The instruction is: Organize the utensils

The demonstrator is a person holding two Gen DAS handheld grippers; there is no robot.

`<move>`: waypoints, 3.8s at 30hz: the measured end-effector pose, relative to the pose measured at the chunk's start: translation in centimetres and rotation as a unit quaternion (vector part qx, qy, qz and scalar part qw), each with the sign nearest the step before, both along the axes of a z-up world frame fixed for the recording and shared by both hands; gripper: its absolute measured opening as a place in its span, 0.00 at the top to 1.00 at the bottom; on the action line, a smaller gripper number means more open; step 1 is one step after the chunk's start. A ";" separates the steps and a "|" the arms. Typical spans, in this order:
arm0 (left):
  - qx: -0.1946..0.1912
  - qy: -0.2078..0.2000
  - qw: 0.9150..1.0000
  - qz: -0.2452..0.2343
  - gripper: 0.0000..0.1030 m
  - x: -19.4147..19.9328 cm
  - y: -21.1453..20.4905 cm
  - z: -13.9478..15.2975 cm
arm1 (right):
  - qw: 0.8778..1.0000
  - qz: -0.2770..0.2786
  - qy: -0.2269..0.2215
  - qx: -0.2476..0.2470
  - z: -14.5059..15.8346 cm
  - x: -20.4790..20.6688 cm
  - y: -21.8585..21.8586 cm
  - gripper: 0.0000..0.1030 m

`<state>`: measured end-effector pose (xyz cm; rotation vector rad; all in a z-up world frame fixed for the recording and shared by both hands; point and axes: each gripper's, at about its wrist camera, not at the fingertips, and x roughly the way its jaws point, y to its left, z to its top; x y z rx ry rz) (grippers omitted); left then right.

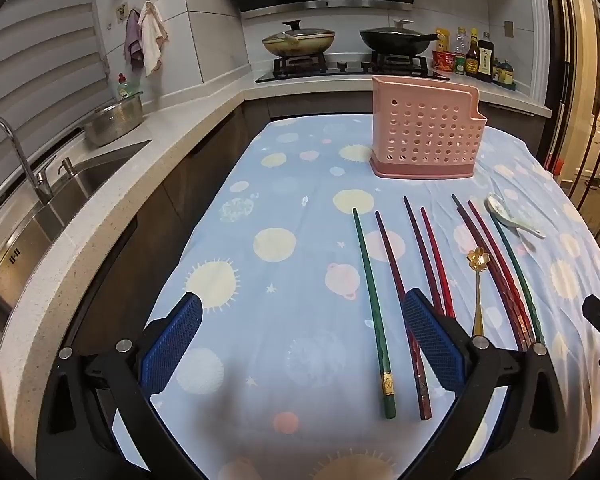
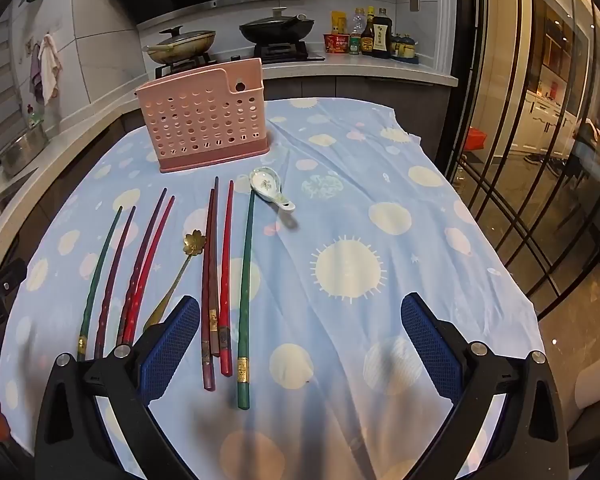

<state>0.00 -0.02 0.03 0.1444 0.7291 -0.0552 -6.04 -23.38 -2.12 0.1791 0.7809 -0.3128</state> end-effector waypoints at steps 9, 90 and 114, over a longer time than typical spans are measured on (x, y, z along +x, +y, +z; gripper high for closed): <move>0.011 -0.003 1.000 0.001 0.07 -0.1 -0.9 -0.5 | 1.000 -0.001 0.000 0.001 0.0 0.1 -0.2 0.06; -0.017 0.030 0.999 -0.042 0.07 -2.5 -0.5 -1.3 | 1.000 0.007 0.004 -0.003 0.8 -2.3 0.9 0.06; -0.004 0.107 0.993 -0.039 0.11 0.9 -0.6 -7.4 | 1.000 0.004 0.025 0.013 -0.8 -1.3 0.0 0.06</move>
